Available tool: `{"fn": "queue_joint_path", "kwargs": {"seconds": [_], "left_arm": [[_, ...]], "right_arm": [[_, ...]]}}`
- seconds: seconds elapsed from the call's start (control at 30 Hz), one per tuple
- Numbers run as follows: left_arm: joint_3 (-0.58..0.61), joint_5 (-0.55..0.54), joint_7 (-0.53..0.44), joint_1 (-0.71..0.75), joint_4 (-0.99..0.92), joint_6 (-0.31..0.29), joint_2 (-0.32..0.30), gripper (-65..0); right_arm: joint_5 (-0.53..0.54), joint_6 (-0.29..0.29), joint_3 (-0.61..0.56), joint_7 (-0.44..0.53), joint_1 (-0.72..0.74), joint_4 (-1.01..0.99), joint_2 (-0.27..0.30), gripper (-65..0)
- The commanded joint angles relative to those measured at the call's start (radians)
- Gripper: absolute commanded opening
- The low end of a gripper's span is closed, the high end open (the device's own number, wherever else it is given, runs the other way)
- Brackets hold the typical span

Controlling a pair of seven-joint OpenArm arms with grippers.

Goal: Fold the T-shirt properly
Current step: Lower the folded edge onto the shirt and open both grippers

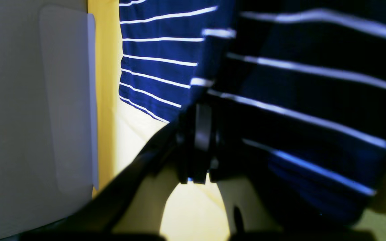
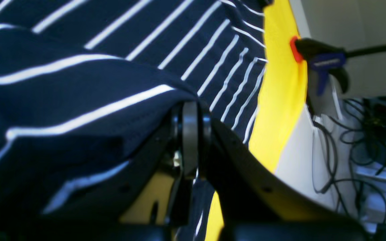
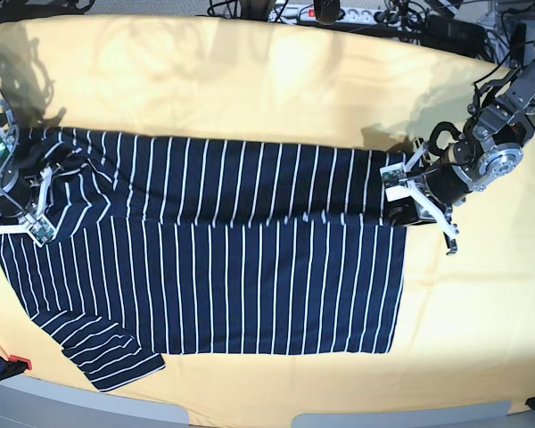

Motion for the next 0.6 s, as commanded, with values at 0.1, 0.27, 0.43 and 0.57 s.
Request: {"fn": "queue_joint_path", "kwargs": {"seconds": [0.1,0.27,0.43,0.57], "left_arm": [[-0.010,0.018,-0.011,-0.020,0.011,0.020,-0.017,-57.0],[-0.010,0.010,-0.025,-0.020,0.011,0.020,-0.016,-46.1],[-0.010,0.009,-0.018,-0.051,0.011,0.020,-0.017,-34.3],[-0.010,-0.049,0.055,-0.084,0.011,0.019,-0.018,-26.8]], "right_arm": [[0.002,0.014,0.011,0.017,0.013,0.010,0.021,-65.0],[0.002,0.005,0.011,0.025,0.013,0.010,0.020,-65.0],[0.002,-0.085,0.011,0.025,0.036,0.009,0.007,-35.7],[-0.004,-0.190,0.012,0.018,0.056,0.009,0.005,-28.1]]}}
